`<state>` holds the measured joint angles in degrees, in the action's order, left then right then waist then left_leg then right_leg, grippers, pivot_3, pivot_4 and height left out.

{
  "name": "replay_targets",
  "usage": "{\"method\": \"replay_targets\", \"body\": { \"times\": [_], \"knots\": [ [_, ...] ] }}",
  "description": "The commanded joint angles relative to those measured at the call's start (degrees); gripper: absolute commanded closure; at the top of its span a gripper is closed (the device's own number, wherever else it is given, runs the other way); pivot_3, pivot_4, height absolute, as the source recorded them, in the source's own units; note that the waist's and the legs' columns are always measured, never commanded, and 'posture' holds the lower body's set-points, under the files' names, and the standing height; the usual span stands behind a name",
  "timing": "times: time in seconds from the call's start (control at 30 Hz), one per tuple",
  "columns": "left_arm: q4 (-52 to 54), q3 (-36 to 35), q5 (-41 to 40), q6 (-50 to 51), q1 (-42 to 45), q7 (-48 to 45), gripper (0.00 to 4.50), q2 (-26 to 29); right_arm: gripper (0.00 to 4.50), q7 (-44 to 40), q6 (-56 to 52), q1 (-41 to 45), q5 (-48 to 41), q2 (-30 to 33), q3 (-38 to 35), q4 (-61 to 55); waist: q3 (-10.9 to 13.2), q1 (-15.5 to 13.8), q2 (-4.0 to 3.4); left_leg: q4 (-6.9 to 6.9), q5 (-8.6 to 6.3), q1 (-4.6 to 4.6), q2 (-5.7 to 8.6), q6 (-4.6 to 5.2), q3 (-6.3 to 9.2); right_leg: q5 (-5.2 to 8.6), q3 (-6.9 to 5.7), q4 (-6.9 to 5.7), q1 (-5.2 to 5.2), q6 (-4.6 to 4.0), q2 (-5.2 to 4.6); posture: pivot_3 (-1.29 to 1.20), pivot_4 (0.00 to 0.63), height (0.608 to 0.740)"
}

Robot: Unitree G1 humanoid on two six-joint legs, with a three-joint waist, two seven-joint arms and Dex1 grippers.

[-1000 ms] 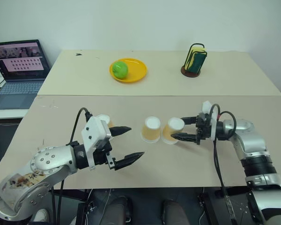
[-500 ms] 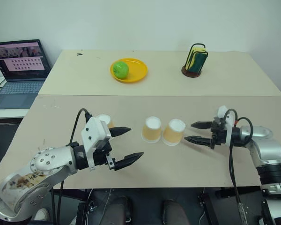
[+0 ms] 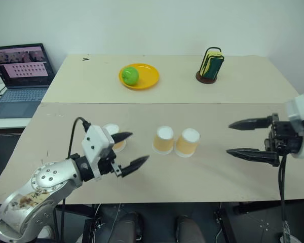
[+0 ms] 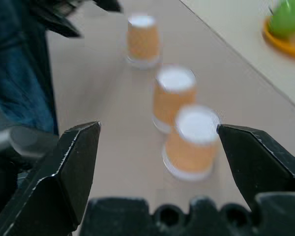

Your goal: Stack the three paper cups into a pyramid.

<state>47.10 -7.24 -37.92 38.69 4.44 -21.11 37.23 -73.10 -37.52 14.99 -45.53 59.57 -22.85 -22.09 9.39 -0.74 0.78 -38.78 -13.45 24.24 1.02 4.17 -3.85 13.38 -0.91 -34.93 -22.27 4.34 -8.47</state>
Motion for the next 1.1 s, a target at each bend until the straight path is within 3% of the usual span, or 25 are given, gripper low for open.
{"method": "replay_targets", "body": {
  "times": [0.03,0.13,0.27,0.4,0.67,1.1],
  "knots": [
    [1.47,1.00,10.39,-3.06,0.69,11.11,0.00,-4.78,0.05,4.45,-1.31,-0.11,-1.86,-1.36,0.69,-4.22,0.02,-0.35,0.26,-0.04,-0.02,0.05,0.04,0.02,0.00,-0.02,0.00,0.00,0.00,0.03,-0.05,0.00,0.150,0.726],
    [3.37,2.30,15.13,-2.25,-0.84,18.68,0.00,-10.74,0.05,7.42,-1.69,0.09,-2.53,-3.31,2.13,-5.44,0.01,-0.82,0.39,-0.06,-0.09,0.16,0.17,0.12,-0.03,-0.06,0.04,0.07,-0.06,0.08,-0.13,0.00,0.150,0.726],
    [4.61,5.28,20.04,-1.97,-5.17,21.49,0.00,-13.66,0.05,9.58,-1.30,-0.19,-1.95,-5.13,3.40,-5.74,0.00,-1.31,0.43,-0.08,-0.06,0.40,0.19,0.07,-0.04,-0.07,0.05,0.05,-0.09,0.08,-0.15,0.00,0.150,0.726],
    [2.40,7.73,21.62,-3.19,-8.22,19.44,0.00,-14.35,0.05,10.08,-1.53,-0.86,-2.96,-5.46,2.53,-5.67,0.00,-1.49,0.43,-0.07,-0.05,0.42,0.12,0.04,-0.04,-0.06,0.03,-0.02,-0.17,0.06,-0.09,0.00,0.150,0.726],
    [-8.09,5.10,25.87,-12.76,-11.11,15.33,0.00,-14.52,0.05,11.40,-1.47,-6.54,-3.96,-5.23,0.19,-7.16,0.00,-1.50,0.43,-0.08,-0.08,0.43,0.12,0.12,-0.04,-0.04,0.02,0.01,-0.16,0.03,-0.12,0.00,0.150,0.726],
    [-19.32,6.42,28.25,-19.79,-3.72,8.29,0.00,-15.45,0.05,15.24,-2.31,-7.60,-5.38,-4.62,-0.71,-9.56,0.00,-1.52,0.42,-0.09,-0.09,0.44,0.12,0.13,-0.04,-0.06,0.00,0.00,-0.41,0.06,-0.12,0.00,0.150,0.726]
  ]
}}
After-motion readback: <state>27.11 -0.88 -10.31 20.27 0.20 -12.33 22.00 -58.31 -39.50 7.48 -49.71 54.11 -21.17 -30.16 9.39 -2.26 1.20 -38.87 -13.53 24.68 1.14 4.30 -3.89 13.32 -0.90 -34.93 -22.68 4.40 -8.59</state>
